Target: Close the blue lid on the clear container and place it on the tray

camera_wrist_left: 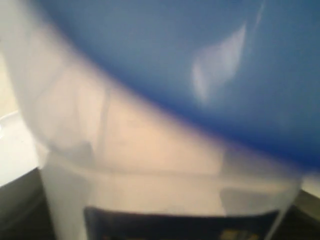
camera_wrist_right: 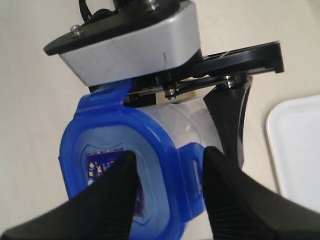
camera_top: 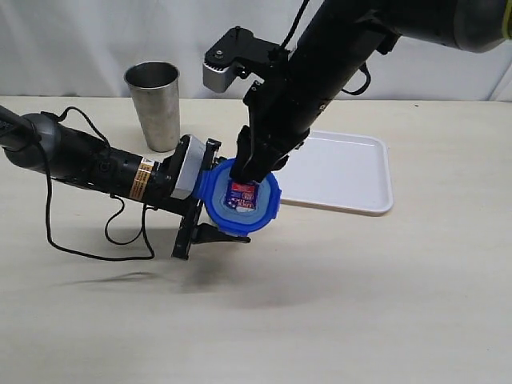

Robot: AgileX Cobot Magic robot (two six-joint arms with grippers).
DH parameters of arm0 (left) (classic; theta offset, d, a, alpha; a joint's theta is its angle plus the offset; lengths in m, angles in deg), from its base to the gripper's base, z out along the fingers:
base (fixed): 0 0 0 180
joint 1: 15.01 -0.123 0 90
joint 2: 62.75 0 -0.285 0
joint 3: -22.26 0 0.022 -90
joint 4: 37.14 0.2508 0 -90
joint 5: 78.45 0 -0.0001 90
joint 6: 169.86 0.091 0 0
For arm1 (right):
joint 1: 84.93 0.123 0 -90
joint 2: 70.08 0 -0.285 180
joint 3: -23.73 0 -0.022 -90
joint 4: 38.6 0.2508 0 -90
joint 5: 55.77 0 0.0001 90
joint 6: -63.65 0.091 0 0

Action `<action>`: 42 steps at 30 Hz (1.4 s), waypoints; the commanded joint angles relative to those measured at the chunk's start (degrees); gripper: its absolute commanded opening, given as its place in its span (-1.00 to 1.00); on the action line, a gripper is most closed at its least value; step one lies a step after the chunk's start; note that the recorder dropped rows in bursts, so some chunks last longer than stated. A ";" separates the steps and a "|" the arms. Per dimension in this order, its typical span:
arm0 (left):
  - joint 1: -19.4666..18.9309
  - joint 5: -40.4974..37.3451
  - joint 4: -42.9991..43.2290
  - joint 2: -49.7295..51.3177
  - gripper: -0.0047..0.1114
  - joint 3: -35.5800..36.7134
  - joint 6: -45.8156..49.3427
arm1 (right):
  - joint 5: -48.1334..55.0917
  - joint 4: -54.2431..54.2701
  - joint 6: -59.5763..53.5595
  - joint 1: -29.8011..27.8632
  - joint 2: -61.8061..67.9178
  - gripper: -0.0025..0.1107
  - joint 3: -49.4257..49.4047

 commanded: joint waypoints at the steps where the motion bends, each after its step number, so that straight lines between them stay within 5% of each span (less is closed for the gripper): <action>1: 0.09 3.29 -6.50 -1.11 -0.92 -0.42 -4.83 | 6.16 -0.31 0.72 0.62 4.58 -0.29 -2.07; 28: -0.88 3.29 -14.17 -1.11 -0.92 -0.52 -21.25 | -10.75 -10.06 22.75 0.73 -6.71 -0.30 5.04; 34: -0.88 2.42 -14.20 -1.11 -0.92 -0.52 -21.25 | -9.07 -9.48 23.59 0.95 -6.71 -0.87 0.38; 42: -0.88 3.29 -14.31 -1.20 -0.92 -0.52 -21.25 | -11.50 -23.12 33.14 0.95 -6.71 -0.87 -6.32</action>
